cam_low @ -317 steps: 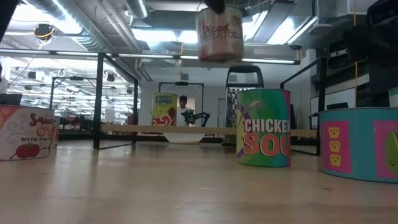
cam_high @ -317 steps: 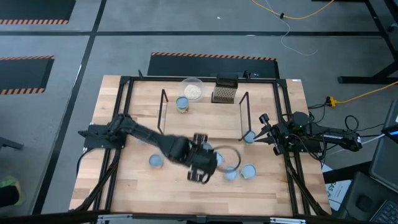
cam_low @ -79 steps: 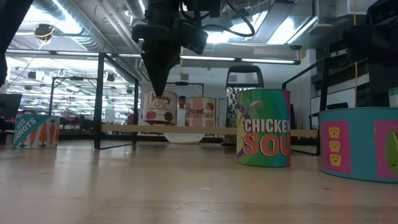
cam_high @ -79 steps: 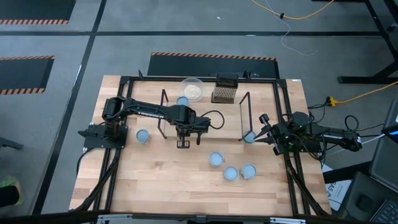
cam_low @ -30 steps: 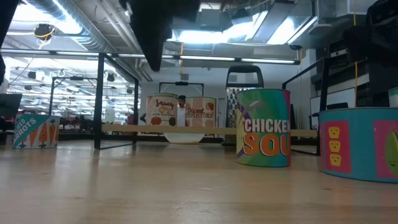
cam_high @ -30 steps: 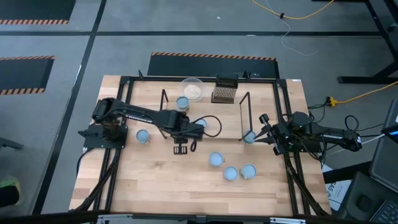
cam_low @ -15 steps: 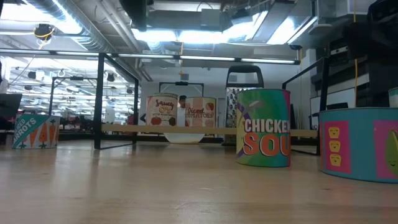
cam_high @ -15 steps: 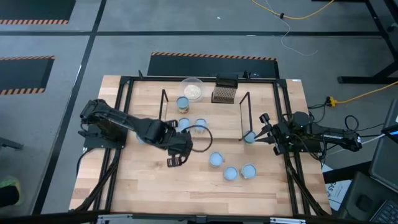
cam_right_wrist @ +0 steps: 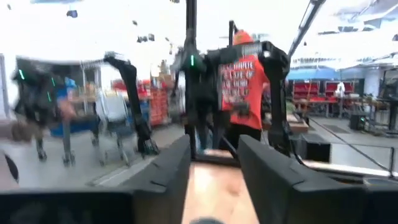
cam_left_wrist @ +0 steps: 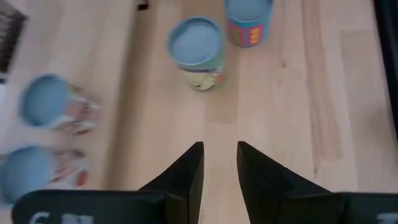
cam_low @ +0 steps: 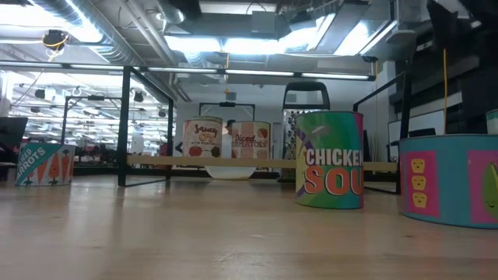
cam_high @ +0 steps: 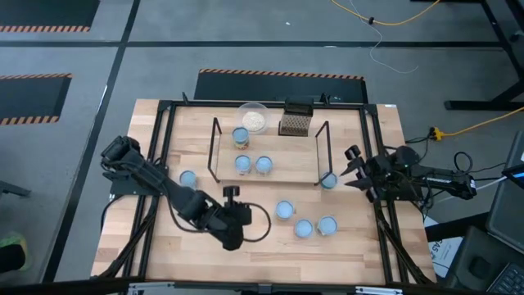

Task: Pick and place cans onto a shelf
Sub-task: Put the canned chicken soup on the shelf

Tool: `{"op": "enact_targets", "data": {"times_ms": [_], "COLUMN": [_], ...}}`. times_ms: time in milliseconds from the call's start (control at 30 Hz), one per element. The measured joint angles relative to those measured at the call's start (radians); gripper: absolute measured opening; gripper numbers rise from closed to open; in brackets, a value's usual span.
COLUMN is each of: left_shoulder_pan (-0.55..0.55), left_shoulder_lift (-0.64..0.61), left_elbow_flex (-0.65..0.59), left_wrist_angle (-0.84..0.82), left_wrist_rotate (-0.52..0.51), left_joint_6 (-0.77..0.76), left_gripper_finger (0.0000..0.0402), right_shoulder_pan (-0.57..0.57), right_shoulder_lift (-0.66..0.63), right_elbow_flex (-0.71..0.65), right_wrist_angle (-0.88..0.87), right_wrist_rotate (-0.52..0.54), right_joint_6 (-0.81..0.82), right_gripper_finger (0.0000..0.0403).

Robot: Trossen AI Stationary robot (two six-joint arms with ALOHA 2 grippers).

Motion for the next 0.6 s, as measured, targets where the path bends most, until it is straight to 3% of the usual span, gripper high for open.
{"op": "enact_targets", "data": {"times_ms": [133, 300, 600], "left_shoulder_pan": [0.0, 0.005, -0.015], "left_shoulder_lift": [0.0, 0.0, 0.0], "left_elbow_flex": [-0.151, -0.312, -0.463], "left_wrist_angle": [0.265, 0.546, 0.774], "left_wrist_rotate": [0.0, 0.0, 0.024], "left_joint_6": [0.046, 0.083, 0.094], "left_gripper_finger": [0.0089, 0.0089, 0.0089], "right_shoulder_pan": [0.0, 0.0, 0.062], "right_shoulder_lift": [0.014, 0.103, 0.464], "right_elbow_flex": [0.046, 0.179, 0.433], "right_wrist_angle": [-0.018, -0.056, -0.206], "right_wrist_rotate": [-0.002, -0.017, 0.016], "right_joint_6": [0.021, 0.001, -0.082], "right_gripper_finger": [0.0178, 0.0179, 0.0176]}}
